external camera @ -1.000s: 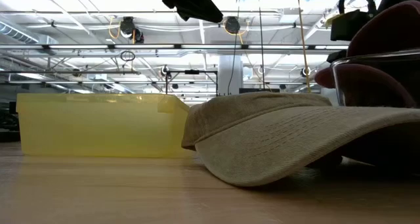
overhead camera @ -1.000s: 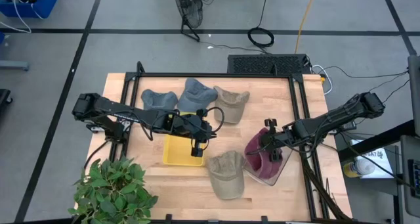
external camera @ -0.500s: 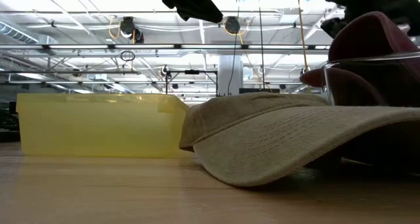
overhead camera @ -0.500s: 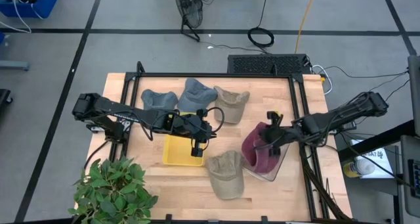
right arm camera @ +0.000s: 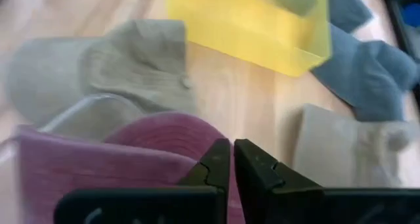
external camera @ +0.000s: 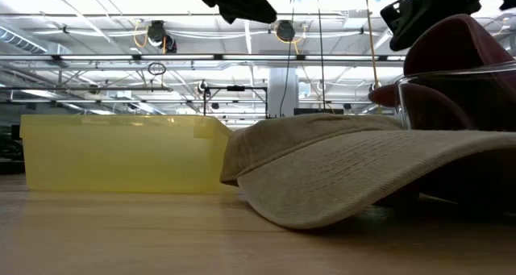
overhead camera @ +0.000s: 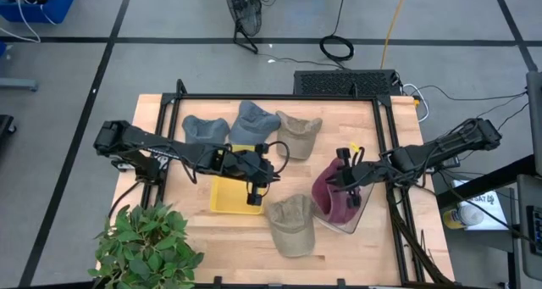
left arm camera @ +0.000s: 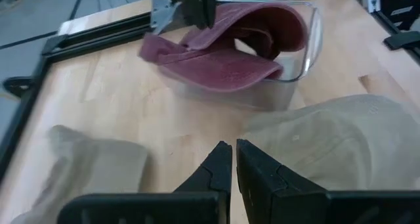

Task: Pick & Place hat
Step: Put the red cap into the transparent bin, then put the top brown cap into the yellow bin

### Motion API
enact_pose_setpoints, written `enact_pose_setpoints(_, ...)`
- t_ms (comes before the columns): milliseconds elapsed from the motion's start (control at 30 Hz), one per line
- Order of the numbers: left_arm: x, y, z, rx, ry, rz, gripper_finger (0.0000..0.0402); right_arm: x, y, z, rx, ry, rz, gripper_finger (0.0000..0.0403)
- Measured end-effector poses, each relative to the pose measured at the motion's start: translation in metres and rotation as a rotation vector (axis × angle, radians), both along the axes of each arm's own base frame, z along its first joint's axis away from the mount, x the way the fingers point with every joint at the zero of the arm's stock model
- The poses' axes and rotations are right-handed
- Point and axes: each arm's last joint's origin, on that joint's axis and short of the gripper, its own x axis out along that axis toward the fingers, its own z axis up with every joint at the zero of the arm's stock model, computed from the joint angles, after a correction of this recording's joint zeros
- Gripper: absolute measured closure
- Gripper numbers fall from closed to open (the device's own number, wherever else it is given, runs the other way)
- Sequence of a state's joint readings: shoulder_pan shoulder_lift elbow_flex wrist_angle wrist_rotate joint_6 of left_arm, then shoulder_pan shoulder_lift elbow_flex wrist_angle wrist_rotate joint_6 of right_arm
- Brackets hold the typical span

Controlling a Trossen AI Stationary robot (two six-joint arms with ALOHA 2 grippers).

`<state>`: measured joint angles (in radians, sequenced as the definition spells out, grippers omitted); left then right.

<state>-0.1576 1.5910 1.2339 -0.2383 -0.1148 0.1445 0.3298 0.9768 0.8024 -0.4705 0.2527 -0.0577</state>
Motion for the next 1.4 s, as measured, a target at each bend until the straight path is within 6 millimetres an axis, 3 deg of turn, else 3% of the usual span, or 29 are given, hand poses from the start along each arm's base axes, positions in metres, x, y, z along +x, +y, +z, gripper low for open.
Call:
enact_pose_setpoints(200,0.011,-0.008,-0.021,0.041,0.046,-0.056,0.0371,0.004,0.002,0.005,0.049,-0.059,0.021,0.0352)
enact_pose_setpoints(367,0.013,-0.011,-0.022,0.042,0.038,-0.063,0.0371,0.004,0.006,0.003,0.144,-0.024,0.059,0.0338)
enact_pose_setpoints(633,0.013,-0.01,-0.023,0.035,0.04,-0.057,0.0371,-0.002,0.018,-0.048,0.159,0.08,0.078,0.0358)
enact_pose_setpoints(833,0.013,-0.01,-0.022,0.03,0.039,-0.053,0.0371,-0.005,0.02,-0.056,0.165,0.083,0.082,0.0382)
enact_pose_setpoints(967,0.013,-0.01,-0.022,0.038,0.039,-0.058,0.0371,-0.004,0.02,-0.05,0.145,0.024,0.129,0.0392)
enact_pose_setpoints(1167,0.013,-0.01,-0.022,0.05,0.037,-0.063,0.0371,-0.004,0.02,-0.023,0.112,-0.1,0.183,0.0392)
enact_pose_setpoints(1400,0.002,-0.012,0.003,0.053,-0.051,-0.08,0.0371,-0.017,0.011,0.02,0.076,-0.305,0.13,0.0391)
